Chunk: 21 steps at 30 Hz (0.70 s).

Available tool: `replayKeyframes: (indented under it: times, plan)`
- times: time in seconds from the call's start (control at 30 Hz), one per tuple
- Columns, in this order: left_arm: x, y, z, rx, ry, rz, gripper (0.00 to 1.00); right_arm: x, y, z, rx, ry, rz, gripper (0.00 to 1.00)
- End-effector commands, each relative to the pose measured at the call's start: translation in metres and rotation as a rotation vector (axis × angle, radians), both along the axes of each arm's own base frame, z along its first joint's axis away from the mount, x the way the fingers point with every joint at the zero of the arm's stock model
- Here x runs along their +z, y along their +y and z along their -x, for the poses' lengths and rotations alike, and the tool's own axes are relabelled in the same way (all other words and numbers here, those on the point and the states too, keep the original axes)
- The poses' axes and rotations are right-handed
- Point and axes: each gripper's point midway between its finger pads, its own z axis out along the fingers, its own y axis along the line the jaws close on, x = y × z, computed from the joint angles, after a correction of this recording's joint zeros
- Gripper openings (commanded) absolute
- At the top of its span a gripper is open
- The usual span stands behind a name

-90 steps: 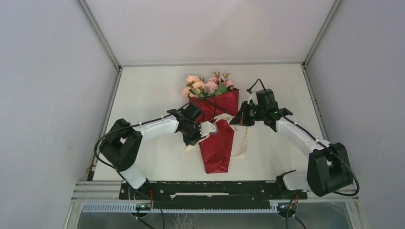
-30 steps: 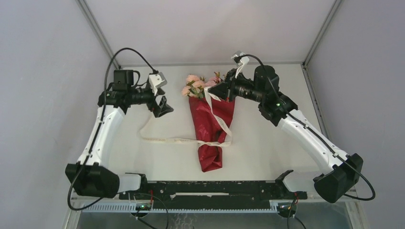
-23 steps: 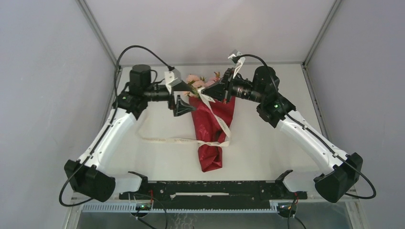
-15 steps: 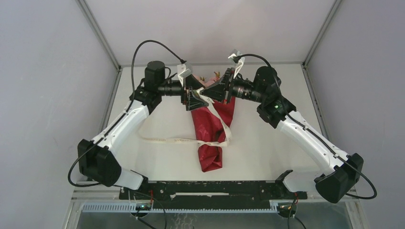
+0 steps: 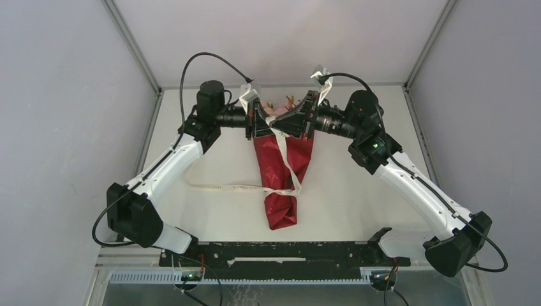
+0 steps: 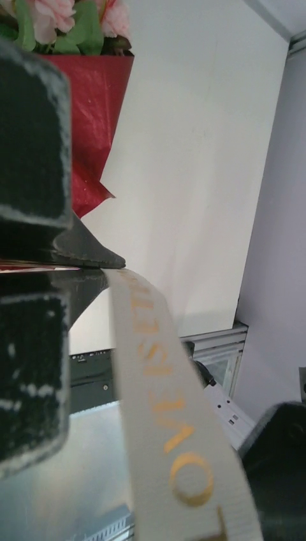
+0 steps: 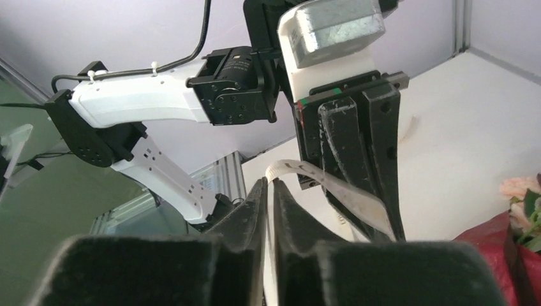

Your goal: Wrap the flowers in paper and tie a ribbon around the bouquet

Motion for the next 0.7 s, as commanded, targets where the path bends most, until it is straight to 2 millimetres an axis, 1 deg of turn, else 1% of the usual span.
replayKeyframes:
  times: [0.0,0.03,0.07,0.1,0.13,0.2,0.23,0.27,0.3,0.37,0.43,0.5,0.57,0.6,0.67]
  plan:
    - [0.023,0.001,0.003,0.013,-0.046,0.040,0.00,-0.004,-0.014,-0.007,-0.046,0.020,0.026,0.40]
    - [0.023,0.001,0.001,0.034,-0.044,0.036,0.00,-0.022,-0.023,-0.013,-0.080,0.073,0.077,0.56]
    - [0.021,0.003,-0.001,0.047,-0.042,0.031,0.00,-0.037,-0.035,-0.023,-0.139,0.102,0.116,0.67]
    - [0.020,0.004,-0.001,0.057,-0.040,0.028,0.00,-0.057,-0.048,-0.034,-0.208,0.134,0.161,0.76]
    - [0.019,0.005,-0.003,0.069,-0.037,0.025,0.00,-0.079,-0.062,-0.042,-0.267,0.174,0.210,0.79]
    - [0.017,0.006,-0.010,0.116,-0.030,0.018,0.00,-0.118,-0.085,-0.047,-0.323,0.257,0.271,0.81]
    - [0.017,0.006,-0.013,0.133,-0.028,0.016,0.00,-0.134,-0.092,-0.046,-0.334,0.279,0.289,0.93]
    - [0.014,0.007,-0.014,0.144,-0.003,0.003,0.00,-0.146,-0.092,-0.041,-0.328,0.273,0.300,0.99]
    - [0.012,0.007,-0.013,0.143,0.008,-0.001,0.00,-0.159,-0.089,-0.034,-0.316,0.253,0.321,0.99]
    - [0.012,0.007,-0.012,0.136,0.016,-0.002,0.00,-0.175,-0.072,-0.019,-0.273,0.173,0.362,1.00]
    - [0.013,0.007,-0.013,0.142,0.020,-0.005,0.00,-0.184,-0.048,-0.003,-0.191,0.103,0.375,1.00]
    - [0.011,0.008,-0.013,0.145,0.013,-0.017,0.00,-0.194,-0.039,-0.008,-0.191,0.101,0.390,1.00]
    - [0.009,0.010,-0.011,0.144,0.007,-0.026,0.00,-0.209,-0.039,-0.024,-0.252,0.129,0.420,1.00]
    - [0.009,0.011,-0.010,0.142,0.004,-0.028,0.00,-0.222,-0.036,-0.032,-0.266,0.148,0.442,1.00]
    - [0.007,0.012,-0.008,0.140,0.001,-0.037,0.00,-0.237,-0.034,-0.042,-0.285,0.174,0.464,0.98]
